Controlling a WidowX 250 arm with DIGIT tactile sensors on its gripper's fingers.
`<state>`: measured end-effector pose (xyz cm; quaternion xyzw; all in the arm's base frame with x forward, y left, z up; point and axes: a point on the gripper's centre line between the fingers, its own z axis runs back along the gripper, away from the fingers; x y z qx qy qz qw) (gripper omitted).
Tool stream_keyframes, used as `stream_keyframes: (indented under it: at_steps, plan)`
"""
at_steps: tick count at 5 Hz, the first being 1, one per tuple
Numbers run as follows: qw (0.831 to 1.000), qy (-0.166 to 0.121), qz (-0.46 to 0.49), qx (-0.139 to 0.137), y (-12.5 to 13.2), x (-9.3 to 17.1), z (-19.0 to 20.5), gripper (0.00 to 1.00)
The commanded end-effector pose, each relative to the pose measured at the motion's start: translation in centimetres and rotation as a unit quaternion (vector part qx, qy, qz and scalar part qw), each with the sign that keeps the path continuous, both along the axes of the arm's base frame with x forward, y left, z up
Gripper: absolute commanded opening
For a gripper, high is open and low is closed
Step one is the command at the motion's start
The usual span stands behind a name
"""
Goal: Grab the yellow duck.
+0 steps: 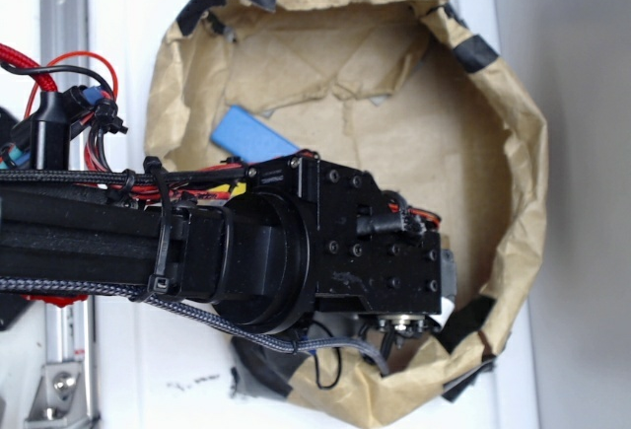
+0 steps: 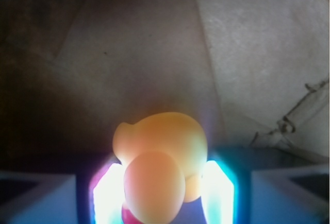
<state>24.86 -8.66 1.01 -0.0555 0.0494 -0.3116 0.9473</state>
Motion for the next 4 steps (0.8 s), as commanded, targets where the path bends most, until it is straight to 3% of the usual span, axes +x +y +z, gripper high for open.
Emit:
stream_keyframes:
  at_steps: [1, 2, 3, 4]
  plan:
    - [0.983, -0.131, 0.124, -0.037, 7.0, 2.3, 7.1, 0.00]
    - [0.970, -0.167, 0.164, -0.059, 9.5, 2.5, 11.9, 0.00]
    - [0.967, -0.155, 0.200, -0.035, 10.0, 3.2, 14.2, 0.00]
    - [0.973, -0.131, 0.185, -0.034, 9.0, 4.2, 13.6, 0.00]
